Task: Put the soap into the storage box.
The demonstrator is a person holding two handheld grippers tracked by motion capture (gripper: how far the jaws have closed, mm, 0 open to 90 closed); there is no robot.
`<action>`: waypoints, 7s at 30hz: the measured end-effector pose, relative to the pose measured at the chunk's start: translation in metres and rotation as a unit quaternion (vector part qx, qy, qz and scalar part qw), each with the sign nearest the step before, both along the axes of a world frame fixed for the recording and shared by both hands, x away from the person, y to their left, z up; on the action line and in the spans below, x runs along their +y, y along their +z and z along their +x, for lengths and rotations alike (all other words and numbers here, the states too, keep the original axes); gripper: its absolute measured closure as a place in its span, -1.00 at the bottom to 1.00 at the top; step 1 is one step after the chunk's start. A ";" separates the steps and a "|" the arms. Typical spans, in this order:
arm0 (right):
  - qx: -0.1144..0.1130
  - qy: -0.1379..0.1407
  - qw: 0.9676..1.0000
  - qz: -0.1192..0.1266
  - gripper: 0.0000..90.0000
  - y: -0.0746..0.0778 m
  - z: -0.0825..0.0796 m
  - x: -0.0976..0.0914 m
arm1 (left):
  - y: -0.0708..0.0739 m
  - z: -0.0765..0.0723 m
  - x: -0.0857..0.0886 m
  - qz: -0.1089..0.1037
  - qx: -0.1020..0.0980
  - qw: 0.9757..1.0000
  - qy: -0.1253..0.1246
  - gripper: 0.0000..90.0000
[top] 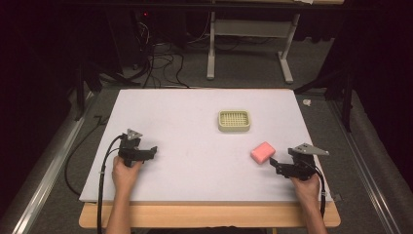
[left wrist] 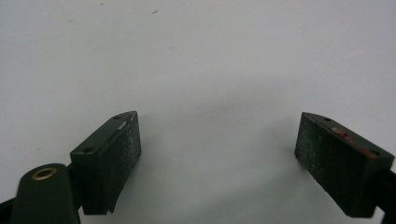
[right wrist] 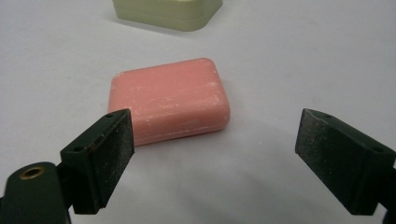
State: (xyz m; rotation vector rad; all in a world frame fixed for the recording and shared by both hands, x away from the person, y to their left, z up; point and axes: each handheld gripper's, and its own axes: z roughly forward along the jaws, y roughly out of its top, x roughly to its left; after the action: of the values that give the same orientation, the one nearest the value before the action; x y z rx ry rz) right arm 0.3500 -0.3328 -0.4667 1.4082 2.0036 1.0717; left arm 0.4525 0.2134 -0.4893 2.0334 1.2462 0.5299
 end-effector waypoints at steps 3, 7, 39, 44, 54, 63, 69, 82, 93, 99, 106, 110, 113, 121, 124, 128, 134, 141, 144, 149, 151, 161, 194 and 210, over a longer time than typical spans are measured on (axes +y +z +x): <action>-0.002 0.003 1.000 -0.009 -0.73 0.001 0.000 0.003 | 0.000 0.000 0.000 0.000 0.000 1.000 0.000 -0.67; -0.003 0.011 1.000 -0.011 -0.73 0.001 0.003 0.008 | 0.000 0.000 0.000 0.000 0.000 1.000 0.001 -0.67; 0.019 0.027 0.998 -0.046 -0.73 -0.011 0.031 0.030 | 0.000 -0.001 -0.001 0.001 0.000 1.000 0.002 -0.67; 0.021 0.025 0.998 -0.050 -0.73 -0.011 0.031 0.031 | 0.000 -0.001 -0.001 0.001 0.000 1.000 0.002 -0.67; 0.024 0.023 0.998 -0.050 -0.73 -0.009 0.032 0.029 | 0.000 -0.001 -0.001 0.001 0.000 1.000 0.002 -0.67; 0.031 0.015 0.998 -0.054 -0.73 -0.005 0.028 0.019 | 0.000 -0.001 -0.001 0.001 0.000 1.000 0.003 -0.67; 0.032 0.005 0.998 -0.054 -0.72 -0.005 0.025 0.010 | 0.000 -0.001 -0.001 0.001 0.000 1.000 0.002 -0.67; 0.018 -0.005 0.999 -0.037 -0.73 0.002 0.021 0.004 | 0.000 -0.001 -0.001 0.001 0.000 1.000 0.003 -0.67; 0.010 -0.023 0.999 -0.022 -0.74 0.012 0.031 0.045 | 0.000 -0.001 0.000 0.000 0.000 1.000 0.003 -0.67; 0.008 -0.043 0.999 -0.030 -0.74 0.011 0.037 0.053 | 0.000 -0.001 0.000 0.000 0.000 1.000 0.003 -0.67; 0.017 -0.055 0.998 -0.030 -0.74 0.004 0.044 0.058 | 0.000 -0.001 0.000 0.000 0.000 1.000 0.003 -0.67; 0.031 -0.051 0.997 -0.041 -0.75 -0.002 0.048 0.061 | 0.000 -0.001 0.000 0.000 0.000 1.000 0.003 -0.67; 0.037 -0.047 0.997 -0.038 -0.75 -0.006 0.049 0.061 | 0.000 -0.001 0.000 -0.001 0.001 1.000 0.003 -0.67; 0.057 -0.037 0.997 -0.048 -0.74 -0.014 0.052 0.061 | 0.000 -0.001 0.000 -0.001 0.001 1.000 0.003 -0.67; 0.060 -0.035 0.996 -0.051 -0.72 -0.015 0.053 0.062 | 0.000 -0.001 0.000 -0.001 0.001 1.000 0.003 -0.67; 0.065 -0.031 0.996 -0.050 -0.71 -0.016 0.054 0.062 | 0.000 -0.001 0.000 -0.001 0.001 1.000 0.003 -0.67; 0.066 -0.027 0.995 -0.064 -0.71 -0.017 0.054 0.065 | 0.000 -0.001 0.000 -0.002 0.000 1.000 0.003 -0.67; 0.063 -0.021 0.996 -0.066 -0.70 -0.016 0.054 0.064 | 0.000 -0.001 0.000 -0.001 0.000 1.000 0.003 -0.67; 0.062 -0.018 0.996 -0.065 -0.70 -0.016 0.053 0.064 | 0.000 -0.001 0.000 -0.002 0.000 1.000 0.003 -0.67; 0.050 -0.015 0.997 -0.058 -0.70 -0.009 0.050 0.060 | 0.000 -0.001 0.000 -0.002 0.000 1.000 0.003 -0.67; 0.043 -0.009 0.998 -0.047 -0.70 -0.003 0.048 0.057 | 0.000 -0.001 0.000 -0.002 0.000 1.000 0.003 -0.67; 0.027 0.011 0.999 -0.016 -0.70 0.015 0.048 0.057 | 0.000 -0.001 0.000 -0.001 0.000 1.000 0.003 -0.67; 0.026 0.055 0.998 0.012 -0.70 0.051 0.087 0.074 | 0.000 -0.001 0.000 -0.002 0.001 1.000 0.003 -0.67; 0.048 0.049 0.997 -0.017 -0.70 0.055 0.124 0.093 | 0.000 -0.001 0.000 -0.002 0.001 1.000 0.003 -0.67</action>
State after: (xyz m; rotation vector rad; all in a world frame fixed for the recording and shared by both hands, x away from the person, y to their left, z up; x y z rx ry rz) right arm 0.4743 -0.2394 -0.4117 1.3786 2.1692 1.0235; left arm 0.4519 0.2136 -0.4893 2.0282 1.2534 0.5284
